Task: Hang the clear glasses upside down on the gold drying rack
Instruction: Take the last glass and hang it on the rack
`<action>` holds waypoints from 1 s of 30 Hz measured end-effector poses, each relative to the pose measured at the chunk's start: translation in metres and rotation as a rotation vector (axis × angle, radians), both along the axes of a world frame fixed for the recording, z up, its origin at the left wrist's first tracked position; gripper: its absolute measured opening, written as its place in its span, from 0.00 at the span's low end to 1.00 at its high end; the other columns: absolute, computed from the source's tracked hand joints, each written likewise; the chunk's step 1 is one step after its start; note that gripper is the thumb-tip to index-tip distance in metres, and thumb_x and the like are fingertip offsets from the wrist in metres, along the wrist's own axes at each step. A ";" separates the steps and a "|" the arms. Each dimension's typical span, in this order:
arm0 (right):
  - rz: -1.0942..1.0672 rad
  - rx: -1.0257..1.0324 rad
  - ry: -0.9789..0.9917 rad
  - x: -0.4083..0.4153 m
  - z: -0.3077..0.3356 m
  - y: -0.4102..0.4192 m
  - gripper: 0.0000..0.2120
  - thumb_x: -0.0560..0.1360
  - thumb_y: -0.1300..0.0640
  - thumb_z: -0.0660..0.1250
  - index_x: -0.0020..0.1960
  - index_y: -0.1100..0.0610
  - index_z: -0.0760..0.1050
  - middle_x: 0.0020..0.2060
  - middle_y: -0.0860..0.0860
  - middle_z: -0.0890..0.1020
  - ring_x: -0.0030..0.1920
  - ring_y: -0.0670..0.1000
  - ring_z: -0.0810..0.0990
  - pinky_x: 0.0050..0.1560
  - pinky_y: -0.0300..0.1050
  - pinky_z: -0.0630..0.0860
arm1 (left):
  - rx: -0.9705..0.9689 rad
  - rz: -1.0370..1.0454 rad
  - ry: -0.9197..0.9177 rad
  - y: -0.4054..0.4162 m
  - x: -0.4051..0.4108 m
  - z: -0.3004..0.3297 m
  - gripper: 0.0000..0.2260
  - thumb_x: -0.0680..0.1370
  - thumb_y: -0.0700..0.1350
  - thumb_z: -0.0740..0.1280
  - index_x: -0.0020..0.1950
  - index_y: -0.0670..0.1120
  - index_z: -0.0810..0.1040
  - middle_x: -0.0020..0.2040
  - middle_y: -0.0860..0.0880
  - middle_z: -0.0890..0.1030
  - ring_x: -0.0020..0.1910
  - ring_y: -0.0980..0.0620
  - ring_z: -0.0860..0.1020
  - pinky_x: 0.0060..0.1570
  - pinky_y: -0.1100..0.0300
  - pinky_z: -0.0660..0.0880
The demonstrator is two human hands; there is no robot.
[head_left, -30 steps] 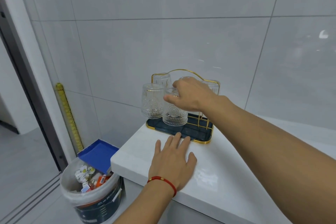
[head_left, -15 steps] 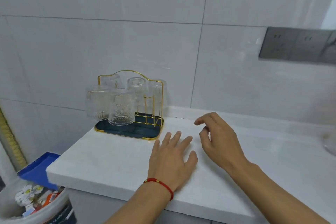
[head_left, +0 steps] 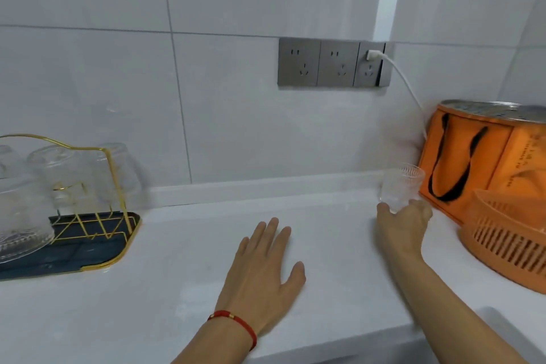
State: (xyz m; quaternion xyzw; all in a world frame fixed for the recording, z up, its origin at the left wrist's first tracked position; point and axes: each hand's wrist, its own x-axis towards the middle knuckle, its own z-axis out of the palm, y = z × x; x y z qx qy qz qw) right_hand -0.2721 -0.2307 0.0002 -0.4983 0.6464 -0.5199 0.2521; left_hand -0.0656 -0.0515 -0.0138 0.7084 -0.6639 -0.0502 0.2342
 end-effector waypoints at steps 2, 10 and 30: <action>-0.021 0.014 -0.081 -0.001 -0.001 -0.019 0.40 0.78 0.58 0.71 0.80 0.67 0.53 0.78 0.62 0.59 0.74 0.65 0.67 0.73 0.54 0.67 | 0.001 0.014 0.022 0.001 -0.001 0.002 0.29 0.83 0.61 0.51 0.83 0.57 0.48 0.83 0.58 0.43 0.81 0.60 0.38 0.80 0.56 0.39; -0.174 0.173 0.137 0.004 0.003 -0.075 0.48 0.74 0.47 0.74 0.80 0.68 0.51 0.74 0.68 0.69 0.71 0.70 0.68 0.71 0.57 0.61 | -0.022 0.051 0.111 0.000 -0.002 0.001 0.30 0.81 0.63 0.55 0.82 0.58 0.52 0.83 0.59 0.49 0.81 0.59 0.43 0.80 0.57 0.47; 0.891 -0.146 0.258 0.097 0.024 0.144 0.29 0.73 0.37 0.72 0.69 0.42 0.64 0.61 0.40 0.70 0.60 0.32 0.71 0.53 0.32 0.73 | -0.221 0.121 1.177 0.029 0.029 0.044 0.42 0.62 0.63 0.80 0.73 0.57 0.70 0.64 0.51 0.80 0.57 0.54 0.83 0.53 0.47 0.84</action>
